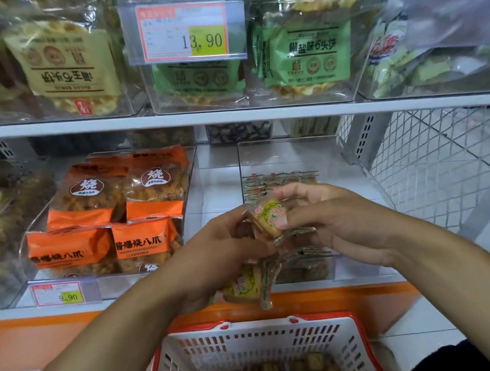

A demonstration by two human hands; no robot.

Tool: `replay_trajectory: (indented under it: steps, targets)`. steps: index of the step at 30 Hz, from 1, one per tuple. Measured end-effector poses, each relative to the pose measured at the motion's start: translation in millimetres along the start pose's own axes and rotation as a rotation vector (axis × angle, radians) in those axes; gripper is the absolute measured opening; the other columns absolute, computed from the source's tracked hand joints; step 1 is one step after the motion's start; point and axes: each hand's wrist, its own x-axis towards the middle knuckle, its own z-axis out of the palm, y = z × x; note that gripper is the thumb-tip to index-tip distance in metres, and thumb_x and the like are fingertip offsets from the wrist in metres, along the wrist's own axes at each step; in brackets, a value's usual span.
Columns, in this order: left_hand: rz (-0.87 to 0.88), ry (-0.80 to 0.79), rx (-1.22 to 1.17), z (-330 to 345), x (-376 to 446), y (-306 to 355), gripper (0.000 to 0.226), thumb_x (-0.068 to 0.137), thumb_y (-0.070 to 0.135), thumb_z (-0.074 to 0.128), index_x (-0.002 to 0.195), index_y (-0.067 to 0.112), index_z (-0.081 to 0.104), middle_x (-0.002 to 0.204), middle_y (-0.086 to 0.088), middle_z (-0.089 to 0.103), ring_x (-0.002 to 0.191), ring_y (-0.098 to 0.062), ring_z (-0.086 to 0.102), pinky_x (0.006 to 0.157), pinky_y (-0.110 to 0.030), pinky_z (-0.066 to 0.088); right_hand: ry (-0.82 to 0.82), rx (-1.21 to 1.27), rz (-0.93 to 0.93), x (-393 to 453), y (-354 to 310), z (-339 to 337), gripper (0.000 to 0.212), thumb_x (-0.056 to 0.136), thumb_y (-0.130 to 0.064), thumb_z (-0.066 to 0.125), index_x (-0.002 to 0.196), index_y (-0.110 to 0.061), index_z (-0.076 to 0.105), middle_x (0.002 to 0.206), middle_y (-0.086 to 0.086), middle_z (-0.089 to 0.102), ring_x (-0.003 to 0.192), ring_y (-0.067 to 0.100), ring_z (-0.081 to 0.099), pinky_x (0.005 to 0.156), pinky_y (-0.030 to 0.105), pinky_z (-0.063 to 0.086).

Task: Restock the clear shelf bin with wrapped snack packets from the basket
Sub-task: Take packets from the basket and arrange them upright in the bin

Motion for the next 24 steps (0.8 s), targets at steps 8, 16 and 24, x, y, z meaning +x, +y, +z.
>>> replay_trajectory:
  steps: [8, 16, 24]
  targets:
    - [0.01, 0.282, -0.002, -3, 5, 3, 0.056, 0.06, 0.018, 0.087, 0.113, 0.009, 0.07, 0.103, -0.014, 0.078, 0.096, -0.03, 0.076, 0.084, -0.042, 0.062, -0.052, 0.133, 0.127, 1, -1, -2, 0.046, 0.079, -0.009, 0.07, 0.124, -0.001, 0.063, 0.111, 0.02, 0.072, 0.088, 0.027, 0.073, 0.067, 0.036, 0.062]
    - [-0.236, 0.295, -0.088, 2, 0, 7, 0.051, 0.092, 0.064, 0.054, 0.094, 0.022, 0.083, 0.071, -0.004, 0.076, 0.049, -0.01, 0.061, 0.041, -0.021, 0.044, 0.204, -0.426, -0.476, 6, 6, -5, 0.028, 0.079, -0.013, 0.079, 0.096, -0.022, 0.058, 0.098, -0.015, 0.075, 0.095, 0.004, 0.07, 0.08, 0.02, 0.055]
    - [-0.14, 0.281, -0.344, 0, 2, 4, 0.036, 0.085, 0.045, 0.07, 0.092, 0.012, 0.082, 0.069, -0.003, 0.071, 0.049, -0.009, 0.058, 0.035, -0.017, 0.039, -0.062, -0.508, -0.55, 4, 5, -10, 0.027, 0.081, -0.012, 0.082, 0.092, -0.025, 0.062, 0.13, -0.007, 0.069, 0.128, 0.012, 0.059, 0.101, 0.03, 0.052]
